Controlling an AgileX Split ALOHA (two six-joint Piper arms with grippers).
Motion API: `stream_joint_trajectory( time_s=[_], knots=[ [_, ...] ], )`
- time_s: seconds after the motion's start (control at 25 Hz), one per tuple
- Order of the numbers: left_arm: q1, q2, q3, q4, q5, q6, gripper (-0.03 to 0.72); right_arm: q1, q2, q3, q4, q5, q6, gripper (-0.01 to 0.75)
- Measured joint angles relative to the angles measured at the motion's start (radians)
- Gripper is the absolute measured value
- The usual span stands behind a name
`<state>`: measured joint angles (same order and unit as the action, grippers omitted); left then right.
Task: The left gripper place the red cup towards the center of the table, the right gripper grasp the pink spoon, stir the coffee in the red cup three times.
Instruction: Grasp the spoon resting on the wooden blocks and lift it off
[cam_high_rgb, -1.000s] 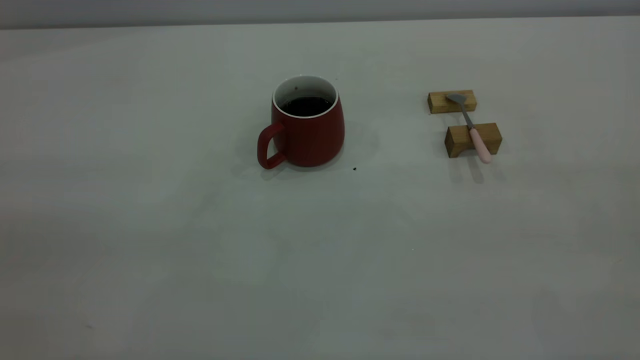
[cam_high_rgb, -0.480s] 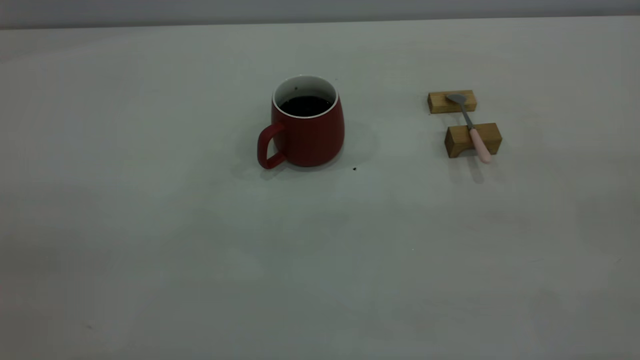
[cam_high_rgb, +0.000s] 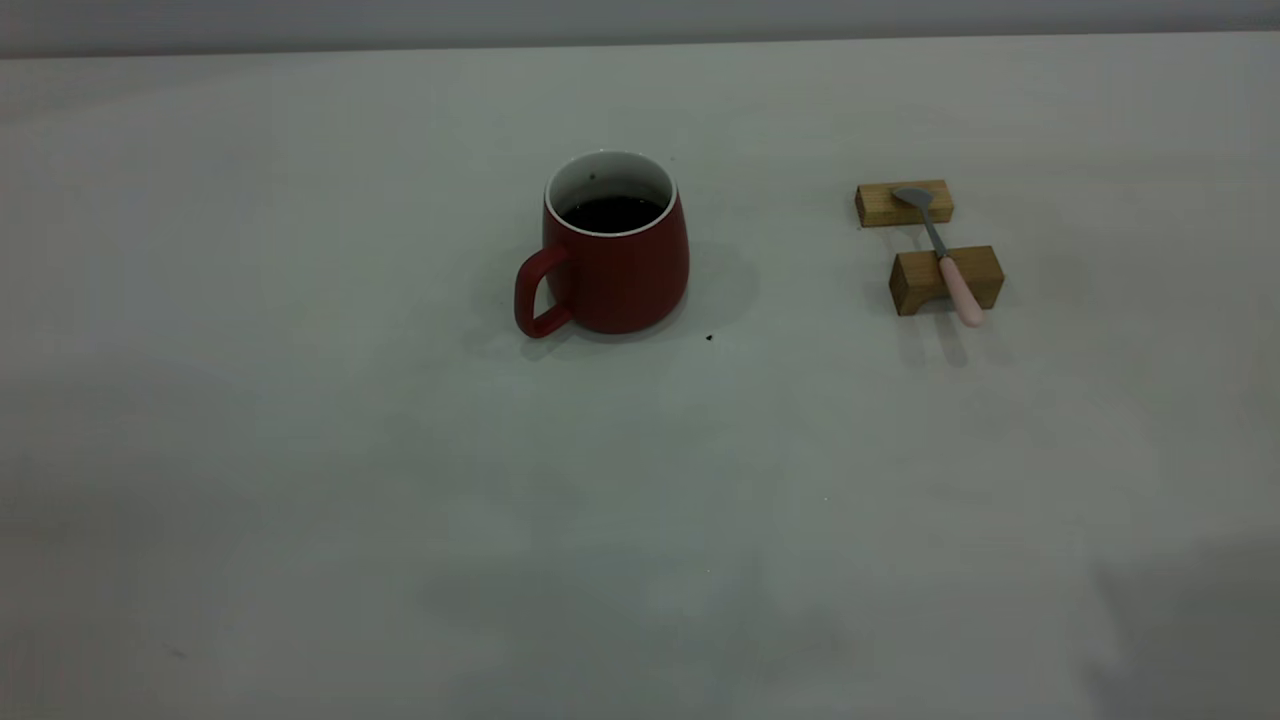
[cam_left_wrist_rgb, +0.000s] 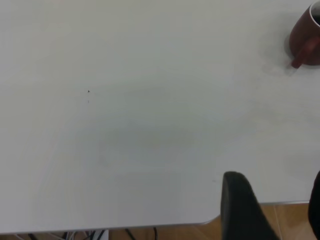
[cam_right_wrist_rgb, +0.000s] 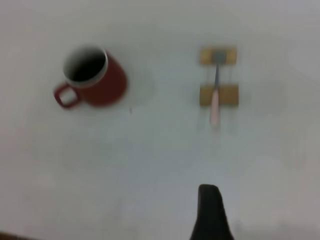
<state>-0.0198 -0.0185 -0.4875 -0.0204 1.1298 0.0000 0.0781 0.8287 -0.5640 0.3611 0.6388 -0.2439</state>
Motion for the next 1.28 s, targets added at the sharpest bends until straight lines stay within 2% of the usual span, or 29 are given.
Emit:
stream_joint_trajectory(
  time_s=[0.36, 0.52, 0.72, 0.96, 1.28],
  knots=[
    [0.0, 0.0, 0.001, 0.0, 0.0, 0.0, 0.407, 0.0, 0.664, -0.233, 0.147, -0.042, -0.17, 0.592],
    [0.0, 0.0, 0.001, 0.0, 0.0, 0.0, 0.407, 0.0, 0.905, -0.365, 0.163, -0.047, -0.179, 0.592],
    [0.0, 0.0, 0.001, 0.0, 0.0, 0.0, 0.407, 0.015, 1.086, -0.499, 0.167, -0.047, -0.166, 0.592],
    [0.0, 0.0, 0.001, 0.0, 0.0, 0.0, 0.407, 0.101, 1.276, -0.646, 0.157, -0.058, -0.153, 0.592],
    [0.0, 0.0, 0.001, 0.0, 0.0, 0.0, 0.407, 0.115, 1.428, -0.798, -0.029, -0.064, 0.012, 0.592]
  ],
)
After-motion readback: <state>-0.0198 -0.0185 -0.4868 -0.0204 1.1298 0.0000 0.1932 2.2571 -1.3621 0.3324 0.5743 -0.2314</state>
